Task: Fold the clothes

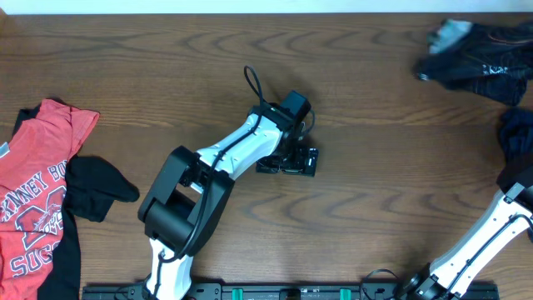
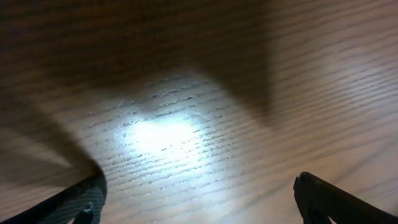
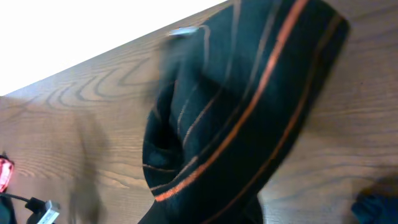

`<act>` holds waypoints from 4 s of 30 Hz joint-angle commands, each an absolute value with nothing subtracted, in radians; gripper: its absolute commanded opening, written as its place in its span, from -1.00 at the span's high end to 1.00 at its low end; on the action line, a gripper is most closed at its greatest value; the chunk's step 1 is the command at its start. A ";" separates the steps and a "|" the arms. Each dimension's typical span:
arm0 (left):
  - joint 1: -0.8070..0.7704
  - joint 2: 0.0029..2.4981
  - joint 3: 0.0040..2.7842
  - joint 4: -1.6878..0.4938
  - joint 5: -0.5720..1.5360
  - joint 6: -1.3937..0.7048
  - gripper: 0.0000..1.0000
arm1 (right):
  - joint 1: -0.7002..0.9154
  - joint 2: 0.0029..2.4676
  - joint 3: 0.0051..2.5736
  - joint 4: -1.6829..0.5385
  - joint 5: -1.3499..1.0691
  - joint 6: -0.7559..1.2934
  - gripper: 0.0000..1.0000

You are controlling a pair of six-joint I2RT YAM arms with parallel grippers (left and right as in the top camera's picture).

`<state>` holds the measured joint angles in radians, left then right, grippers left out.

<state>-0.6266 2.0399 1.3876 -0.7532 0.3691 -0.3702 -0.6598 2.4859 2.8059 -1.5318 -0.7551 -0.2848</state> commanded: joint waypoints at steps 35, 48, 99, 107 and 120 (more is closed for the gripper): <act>-0.628 2.105 1.398 -0.765 0.490 -0.379 -0.96 | -1.100 2.435 2.818 -1.699 -0.797 -0.242 0.97; -0.628 2.105 1.398 -0.767 0.491 -0.379 -0.96 | -1.205 2.431 2.818 -1.699 -0.870 -0.239 0.97; -0.628 2.105 1.398 -0.728 0.486 -0.355 -0.96 | -0.736 2.431 2.294 -1.446 -0.355 -0.255 0.96; -0.628 2.105 1.398 -0.727 0.487 -0.352 -0.96 | -0.759 2.395 2.294 -1.450 -0.386 -0.269 0.96; -0.628 2.105 1.398 -0.732 0.487 -0.353 -0.96 | -0.834 2.192 2.294 -1.506 -0.631 -0.420 0.97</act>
<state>-0.6258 2.0594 1.4044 -0.7322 0.4980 -0.3683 -0.8429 2.2379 2.2910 -1.4891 -0.4976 -0.3298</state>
